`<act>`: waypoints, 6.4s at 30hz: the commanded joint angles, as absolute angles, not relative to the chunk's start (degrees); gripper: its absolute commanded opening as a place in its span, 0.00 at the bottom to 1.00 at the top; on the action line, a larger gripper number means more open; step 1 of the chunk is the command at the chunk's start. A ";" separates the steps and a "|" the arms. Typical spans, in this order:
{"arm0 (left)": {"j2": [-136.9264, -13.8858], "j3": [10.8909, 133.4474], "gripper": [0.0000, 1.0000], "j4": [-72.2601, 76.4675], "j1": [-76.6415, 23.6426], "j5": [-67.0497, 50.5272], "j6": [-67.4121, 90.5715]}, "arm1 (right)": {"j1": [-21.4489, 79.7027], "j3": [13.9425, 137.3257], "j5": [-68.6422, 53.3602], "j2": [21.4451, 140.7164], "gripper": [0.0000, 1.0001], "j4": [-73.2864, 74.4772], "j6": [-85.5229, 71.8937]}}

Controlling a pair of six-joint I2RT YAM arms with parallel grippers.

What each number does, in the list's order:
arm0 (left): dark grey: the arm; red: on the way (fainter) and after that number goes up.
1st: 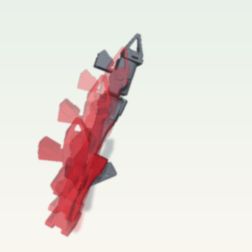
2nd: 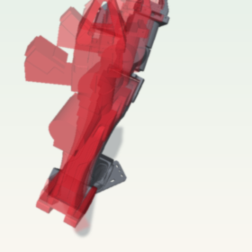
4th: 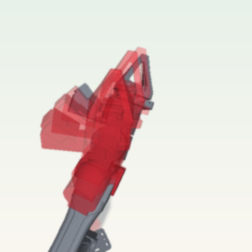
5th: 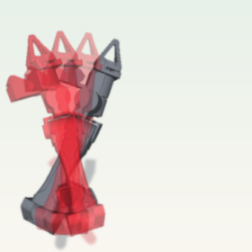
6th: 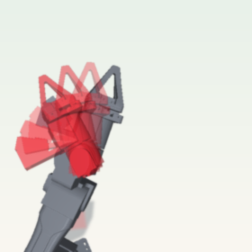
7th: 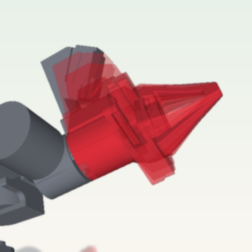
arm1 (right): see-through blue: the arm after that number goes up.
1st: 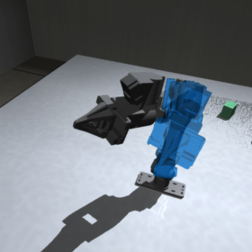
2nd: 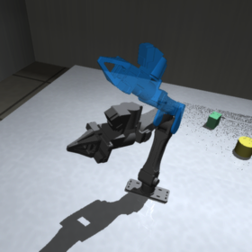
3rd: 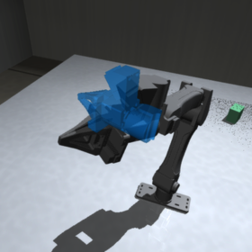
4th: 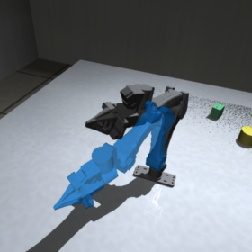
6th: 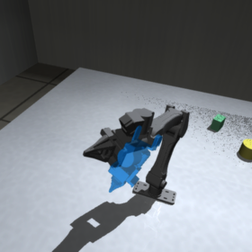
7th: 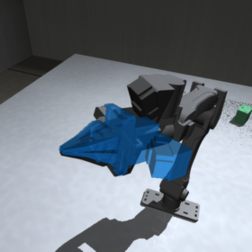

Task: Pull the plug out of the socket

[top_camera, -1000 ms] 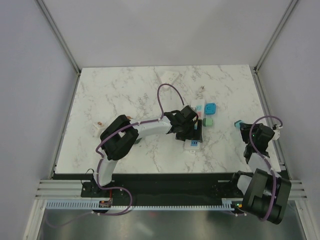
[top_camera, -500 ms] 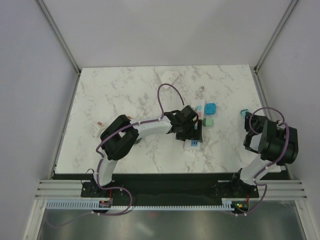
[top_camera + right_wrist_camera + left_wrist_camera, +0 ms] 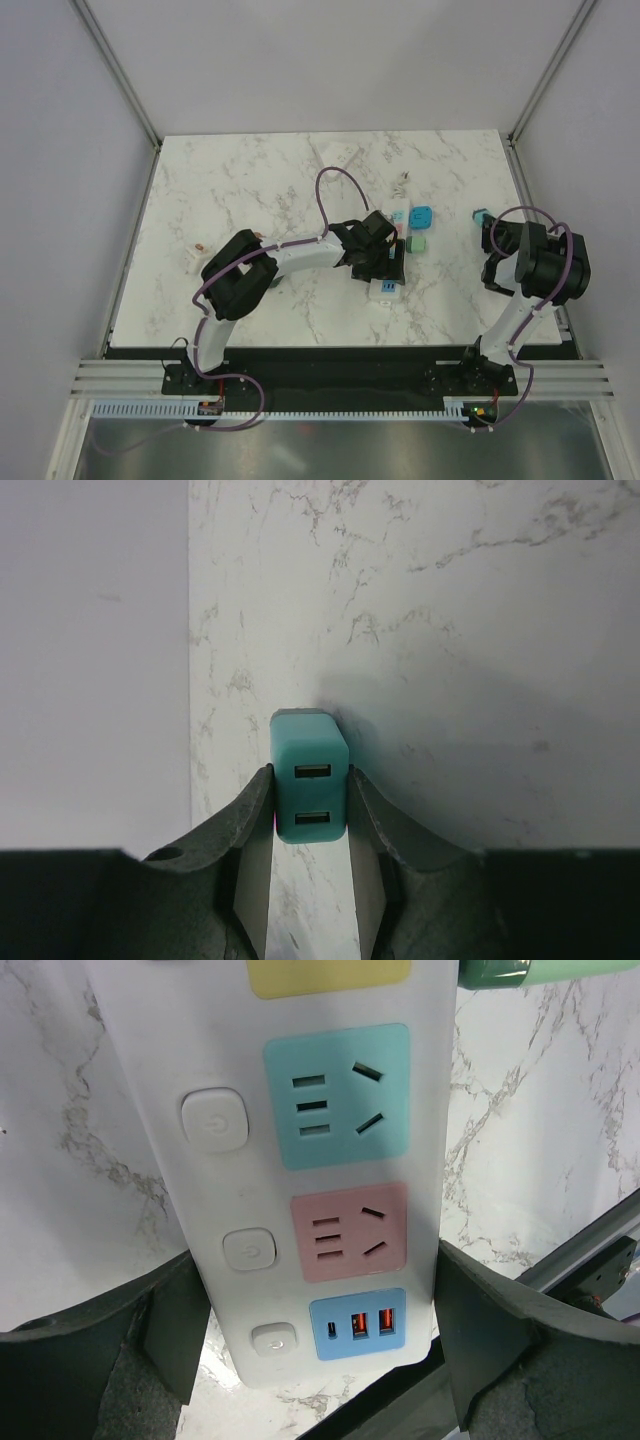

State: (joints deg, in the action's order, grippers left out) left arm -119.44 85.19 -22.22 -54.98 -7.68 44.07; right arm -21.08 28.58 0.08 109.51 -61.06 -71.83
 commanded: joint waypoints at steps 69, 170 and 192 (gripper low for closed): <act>-122.43 80.07 0.02 -27.95 -54.49 -4.04 43.51 | -6.15 23.64 -33.66 64.51 0.81 -5.35 -33.30; -123.05 78.92 0.02 -24.70 -54.32 -7.29 45.70 | -27.07 8.79 -8.96 102.04 0.22 -74.80 -70.23; -122.70 78.58 0.02 -24.79 -54.49 -7.38 46.41 | -27.25 14.66 -4.23 69.53 0.79 -24.48 -56.97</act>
